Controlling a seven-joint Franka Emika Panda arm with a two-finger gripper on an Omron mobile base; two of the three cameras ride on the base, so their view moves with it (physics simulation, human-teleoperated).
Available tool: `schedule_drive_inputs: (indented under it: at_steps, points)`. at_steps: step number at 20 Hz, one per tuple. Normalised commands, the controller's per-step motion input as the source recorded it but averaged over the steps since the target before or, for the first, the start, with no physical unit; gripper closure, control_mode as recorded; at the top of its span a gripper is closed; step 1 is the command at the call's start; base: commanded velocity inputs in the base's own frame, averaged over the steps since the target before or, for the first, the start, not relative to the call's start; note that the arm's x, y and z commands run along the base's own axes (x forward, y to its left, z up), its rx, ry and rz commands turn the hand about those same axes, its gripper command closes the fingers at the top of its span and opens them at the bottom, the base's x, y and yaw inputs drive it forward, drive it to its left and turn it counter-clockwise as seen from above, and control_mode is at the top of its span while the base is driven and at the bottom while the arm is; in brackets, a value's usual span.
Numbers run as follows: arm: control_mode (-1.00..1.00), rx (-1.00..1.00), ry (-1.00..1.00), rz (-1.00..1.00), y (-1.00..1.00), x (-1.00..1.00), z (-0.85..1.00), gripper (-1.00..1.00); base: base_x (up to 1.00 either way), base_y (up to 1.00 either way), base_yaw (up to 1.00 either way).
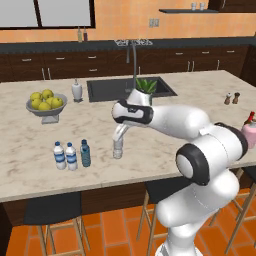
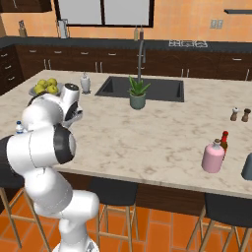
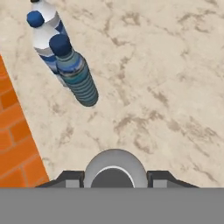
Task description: Move the plastic bottles in the middle to the plastics group, and the glass bottles in the middle to the glass group.
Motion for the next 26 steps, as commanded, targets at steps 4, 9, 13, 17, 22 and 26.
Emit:
schedule_drive_inputs:
  at_steps: [4,9,13,17,22,26]
  points:
    - [-1.0,0.0,0.0,0.19,0.64,0.27,-0.13,1.0,0.0,0.0,0.0]
    - [-1.0,0.0,0.0,0.15,0.49,0.23,-0.15,1.0,0.0,0.0,0.0]
    - [-1.0,0.0,0.0,0.15,0.31,0.21,-0.17,1.0,0.0,0.0,0.0]
    - [-1.0,0.0,0.0,0.14,0.25,0.16,-0.25,1.0,0.0,0.0,0.0]
    - [-1.0,0.0,0.0,0.14,0.15,0.09,-0.35,1.0,0.0,0.0,0.0]
    - [-1.0,0.0,0.0,0.1,0.02,0.04,-0.35,1.0,0.0,0.0,0.0]
